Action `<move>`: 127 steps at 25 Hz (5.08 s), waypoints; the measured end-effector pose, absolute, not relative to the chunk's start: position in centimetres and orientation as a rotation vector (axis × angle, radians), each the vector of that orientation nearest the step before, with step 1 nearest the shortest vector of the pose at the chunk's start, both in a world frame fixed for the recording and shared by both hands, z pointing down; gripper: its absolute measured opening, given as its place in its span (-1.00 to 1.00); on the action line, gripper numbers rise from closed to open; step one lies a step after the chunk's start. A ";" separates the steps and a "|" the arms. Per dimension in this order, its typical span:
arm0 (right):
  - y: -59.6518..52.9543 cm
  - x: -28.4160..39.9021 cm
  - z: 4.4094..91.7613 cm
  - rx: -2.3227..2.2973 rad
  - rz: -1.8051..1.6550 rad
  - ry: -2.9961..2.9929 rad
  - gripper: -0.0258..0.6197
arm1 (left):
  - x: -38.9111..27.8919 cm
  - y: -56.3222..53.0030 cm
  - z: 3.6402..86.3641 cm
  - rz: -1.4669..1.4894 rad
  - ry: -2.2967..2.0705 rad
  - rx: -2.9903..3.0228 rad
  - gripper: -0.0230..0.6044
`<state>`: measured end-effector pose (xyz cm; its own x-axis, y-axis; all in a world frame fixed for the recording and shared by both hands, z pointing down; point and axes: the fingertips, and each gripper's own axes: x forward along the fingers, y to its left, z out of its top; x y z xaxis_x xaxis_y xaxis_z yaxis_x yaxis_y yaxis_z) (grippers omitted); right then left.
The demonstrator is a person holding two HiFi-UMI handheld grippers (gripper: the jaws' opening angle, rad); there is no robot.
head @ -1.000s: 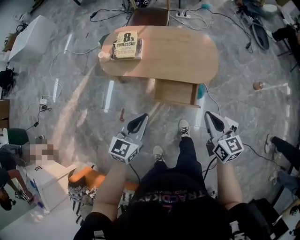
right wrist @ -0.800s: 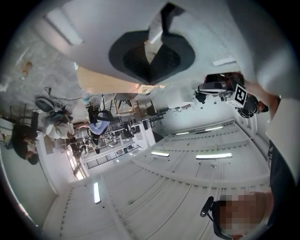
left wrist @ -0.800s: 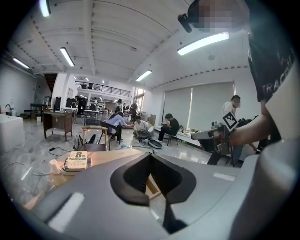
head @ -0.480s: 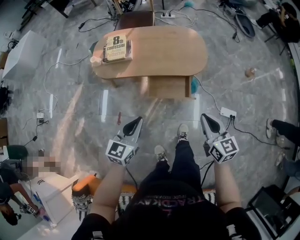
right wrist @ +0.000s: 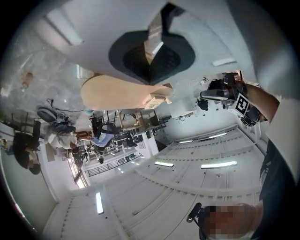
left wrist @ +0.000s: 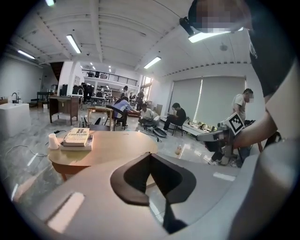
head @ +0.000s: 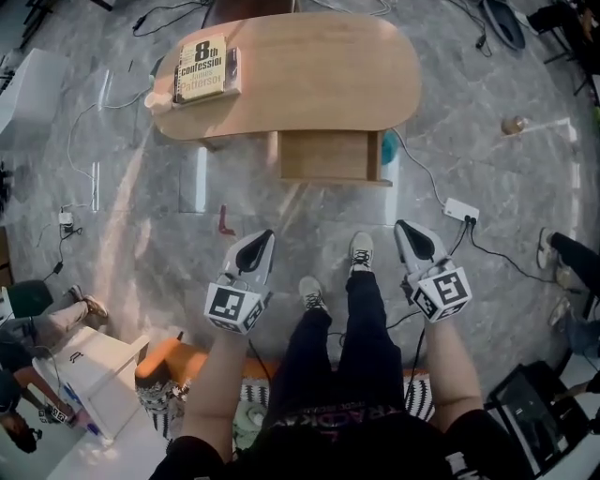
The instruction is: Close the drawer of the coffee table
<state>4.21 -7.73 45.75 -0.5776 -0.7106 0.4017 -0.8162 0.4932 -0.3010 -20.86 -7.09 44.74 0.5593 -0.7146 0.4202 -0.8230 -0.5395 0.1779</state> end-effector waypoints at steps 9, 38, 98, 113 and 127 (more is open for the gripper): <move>-10.2 4.9 56.0 1.287 0.703 -2.466 -0.92 | -21.8 -9.2 55.6 0.407 -1.291 2.378 -0.92; -10.7 8.6 87.4 1.359 0.562 -2.435 -0.92 | -26.0 -13.4 86.8 0.378 -1.391 2.480 -0.92; -19.9 10.8 86.9 1.537 0.308 -2.429 -0.28 | -24.7 -22.1 86.4 0.235 -1.599 2.577 -0.19; -26.8 11.1 86.8 1.536 0.314 -2.419 -0.28 | -24.4 -28.8 86.8 0.285 -1.628 2.539 -0.19; -31.6 11.8 86.8 1.602 0.335 -2.380 -0.28 | -23.8 -32.9 86.8 0.283 -1.707 2.449 -0.20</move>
<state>11.80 -31.61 86.82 -0.3626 -0.8703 0.3333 -0.9285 0.3680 -0.0493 -23.79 -32.86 86.83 0.3377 -0.9115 0.2346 -0.9384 -0.3453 0.0092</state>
